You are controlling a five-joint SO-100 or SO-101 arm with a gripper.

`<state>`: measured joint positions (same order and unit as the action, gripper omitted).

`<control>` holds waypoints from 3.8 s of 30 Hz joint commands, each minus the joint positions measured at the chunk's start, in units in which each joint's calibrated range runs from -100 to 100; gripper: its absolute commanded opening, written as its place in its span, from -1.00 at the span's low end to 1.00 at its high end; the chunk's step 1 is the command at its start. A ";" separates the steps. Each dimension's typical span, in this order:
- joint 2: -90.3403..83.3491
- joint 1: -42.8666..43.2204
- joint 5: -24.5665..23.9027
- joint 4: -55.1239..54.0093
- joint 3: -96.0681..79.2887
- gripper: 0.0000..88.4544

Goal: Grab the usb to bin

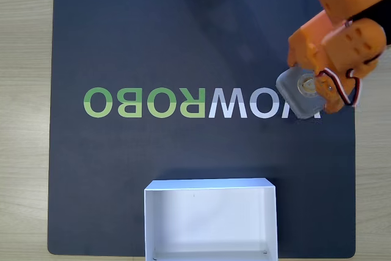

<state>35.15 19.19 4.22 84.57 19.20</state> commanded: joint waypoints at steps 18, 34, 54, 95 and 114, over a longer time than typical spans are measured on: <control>-44.27 -24.07 -0.28 0.85 24.07 -0.51; -41.64 -26.76 -0.33 4.52 24.25 -0.51; 4.99 -27.86 0.14 -25.42 27.50 -0.53; 8.81 -25.33 7.35 -24.29 22.08 -0.01; -24.60 -26.68 1.14 -24.38 3.83 -0.99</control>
<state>22.11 -6.90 6.00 60.86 28.24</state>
